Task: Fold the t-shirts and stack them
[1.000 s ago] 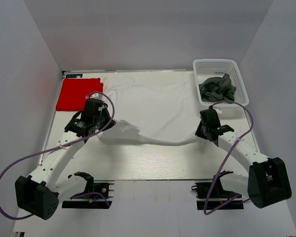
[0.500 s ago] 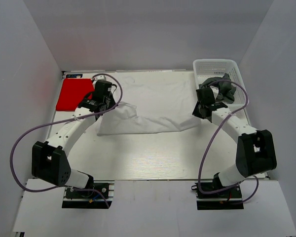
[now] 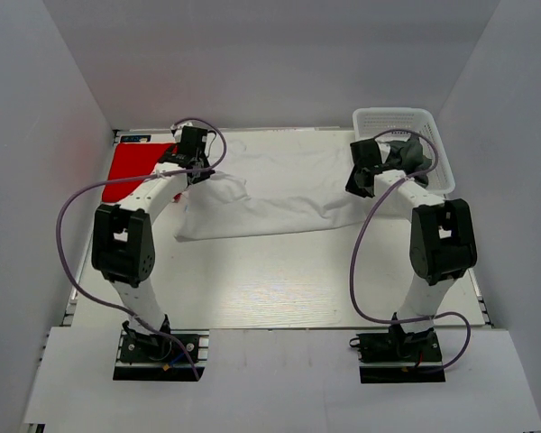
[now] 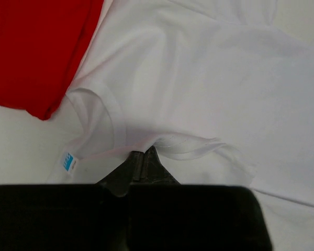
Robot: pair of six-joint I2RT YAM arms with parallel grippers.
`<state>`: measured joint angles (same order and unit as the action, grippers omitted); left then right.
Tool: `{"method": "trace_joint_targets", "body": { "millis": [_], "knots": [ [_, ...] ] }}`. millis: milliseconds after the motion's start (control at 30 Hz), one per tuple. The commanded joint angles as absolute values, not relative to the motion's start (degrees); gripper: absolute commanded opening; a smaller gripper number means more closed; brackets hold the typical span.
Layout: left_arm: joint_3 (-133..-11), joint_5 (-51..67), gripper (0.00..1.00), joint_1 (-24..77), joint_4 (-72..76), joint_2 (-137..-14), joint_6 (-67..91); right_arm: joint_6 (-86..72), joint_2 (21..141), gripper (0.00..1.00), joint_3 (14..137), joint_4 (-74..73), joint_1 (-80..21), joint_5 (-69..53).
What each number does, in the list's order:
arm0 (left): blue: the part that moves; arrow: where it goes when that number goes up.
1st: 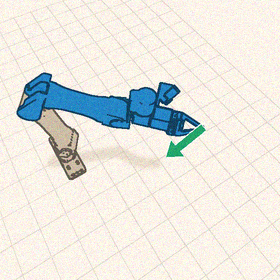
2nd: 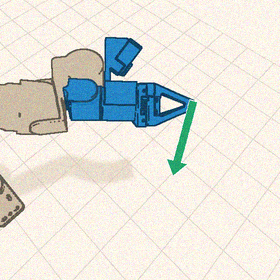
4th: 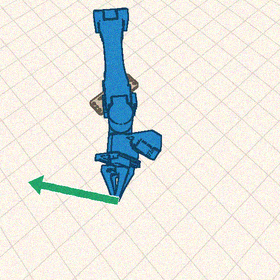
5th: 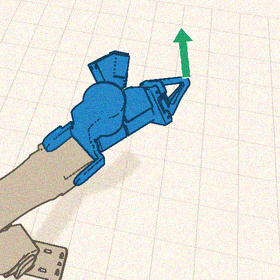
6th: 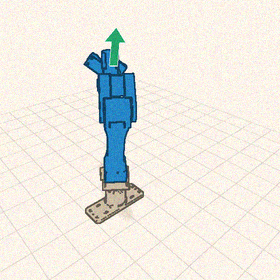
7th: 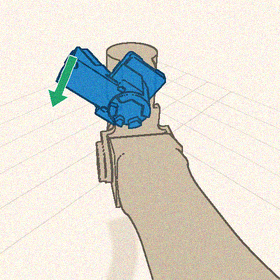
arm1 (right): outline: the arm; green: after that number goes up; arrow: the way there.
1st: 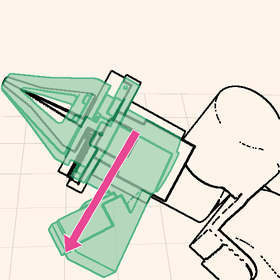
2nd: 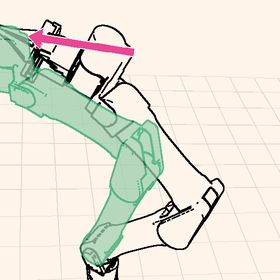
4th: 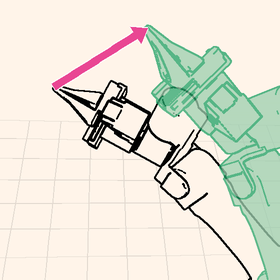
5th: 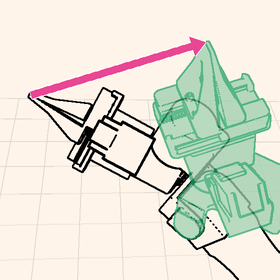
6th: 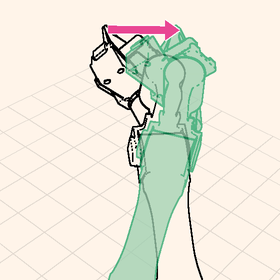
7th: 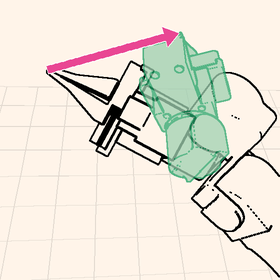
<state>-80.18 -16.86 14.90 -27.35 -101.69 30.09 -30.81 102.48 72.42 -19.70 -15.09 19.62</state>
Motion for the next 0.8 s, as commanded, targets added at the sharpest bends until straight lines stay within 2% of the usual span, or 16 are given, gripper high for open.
{"method": "trace_joint_targets", "body": {
  "millis": [0, 33, 67, 100, 133, 200, 233, 500, 633, 767],
  "knots": [
    [-86.38, -17.92, 0.02, 13.28, -28.47, -104.93, 29.36, -30.94, 103.88, 0.1, 77.6, -20.21, -14.94, 21.8],
    [-89.27, -17.93, 0.28, 12.58, -30.22, -107.64, 29.88, -29.98, 104.32, 0.3, 78.83, -20.65, -14.94, 20.93],
    [-90.6, -17.93, 0.43, 12.57, -30.23, -108.8, 29.19, -29.97, 104.24, 0.38, 78.84, -20.92, -15.2, 20.92],
    [-91.75, -17.93, 0.66, 12.57, -30.84, -109.68, 28.48, -29.97, 103.37, 0.45, 78.84, -21.0, -15.38, 20.83],
    [-94.28, -17.41, 0.81, 12.57, -32.68, -110.56, 28.48, -29.8, 102.58, 0.52, 78.58, -20.05, -15.55, 20.22],
    [-95.27, -17.4, 1.0, 12.57, -33.31, -111.18, 28.48, -29.62, 100.47, 0.79, 76.12, -18.9, -15.73, 18.29],
    [-95.27, -16.71, 1.0, 12.57, -33.31, -110.57, 28.48, -28.84, 99.59, 0.9, 74.63, -17.5, -15.91, 16.89],
    [-79.03, -10.99, 1.0, 12.57, -28.05, -99.94, 30.05, -25.32, 94.04, 0.9, 67.15, -11.69, -20.12, 12.48],
    [-69.9, -8.62, 1.0, 12.57, -24.87, -97.12, 30.59, -24.08, 97.55, 0.9, 67.06, -11.08, -21.62, 10.99],
    [-68.12, -8.0, 1.0, 12.57, -23.38, -99.48, 31.99, -25.21, 102.38, 0.9, 68.11, -10.2, -22.15, 11.68]
  ]
}}
